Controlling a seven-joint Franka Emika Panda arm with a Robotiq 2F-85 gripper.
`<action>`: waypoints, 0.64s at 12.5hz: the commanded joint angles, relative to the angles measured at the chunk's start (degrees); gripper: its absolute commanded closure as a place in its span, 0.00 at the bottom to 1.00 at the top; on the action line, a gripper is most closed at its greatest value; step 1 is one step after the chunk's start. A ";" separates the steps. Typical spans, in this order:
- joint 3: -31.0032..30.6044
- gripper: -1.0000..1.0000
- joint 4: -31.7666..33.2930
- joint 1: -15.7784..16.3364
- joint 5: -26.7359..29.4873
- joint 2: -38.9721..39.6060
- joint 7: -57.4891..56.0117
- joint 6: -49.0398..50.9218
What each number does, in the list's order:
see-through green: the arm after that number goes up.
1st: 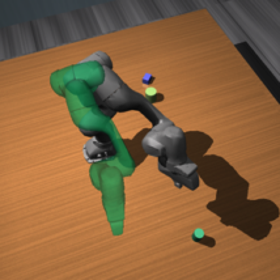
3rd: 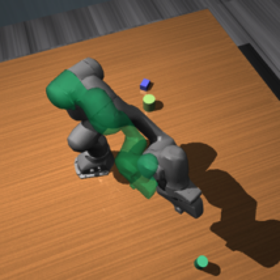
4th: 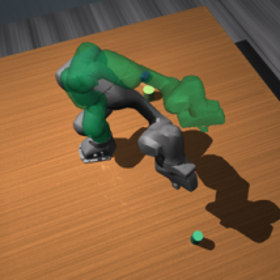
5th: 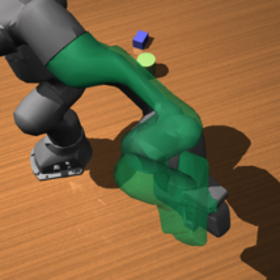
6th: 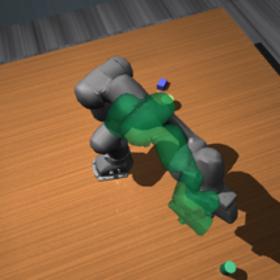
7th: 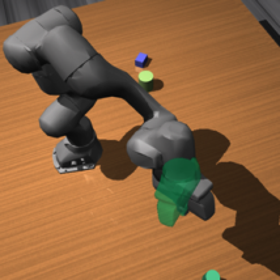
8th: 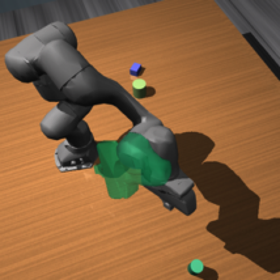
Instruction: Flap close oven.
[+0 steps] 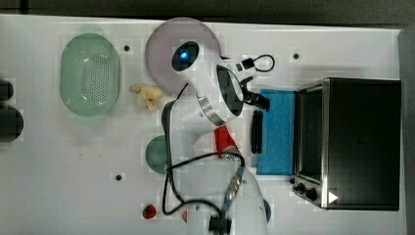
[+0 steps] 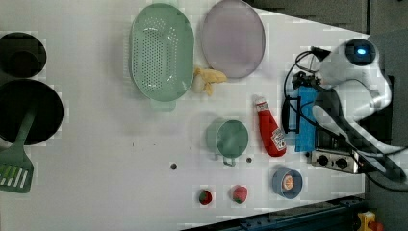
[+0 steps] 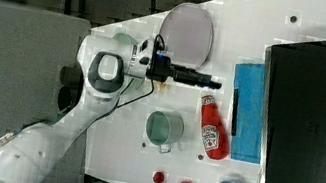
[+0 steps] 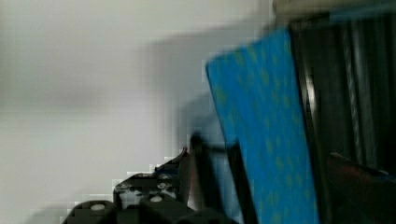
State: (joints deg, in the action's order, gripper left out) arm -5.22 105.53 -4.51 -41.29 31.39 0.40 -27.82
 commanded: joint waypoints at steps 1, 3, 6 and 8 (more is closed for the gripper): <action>-0.28 0.00 -4.47 2.07 -6.24 6.02 0.01 0.42; -0.27 0.00 -7.17 3.60 -12.18 10.08 0.02 4.30; -0.25 0.00 -10.75 5.79 -17.46 15.27 0.31 13.18; -0.21 0.00 -12.63 6.86 -20.56 18.26 2.88 15.81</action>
State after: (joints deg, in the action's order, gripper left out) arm -4.95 95.06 1.09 -61.72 51.31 0.77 -12.87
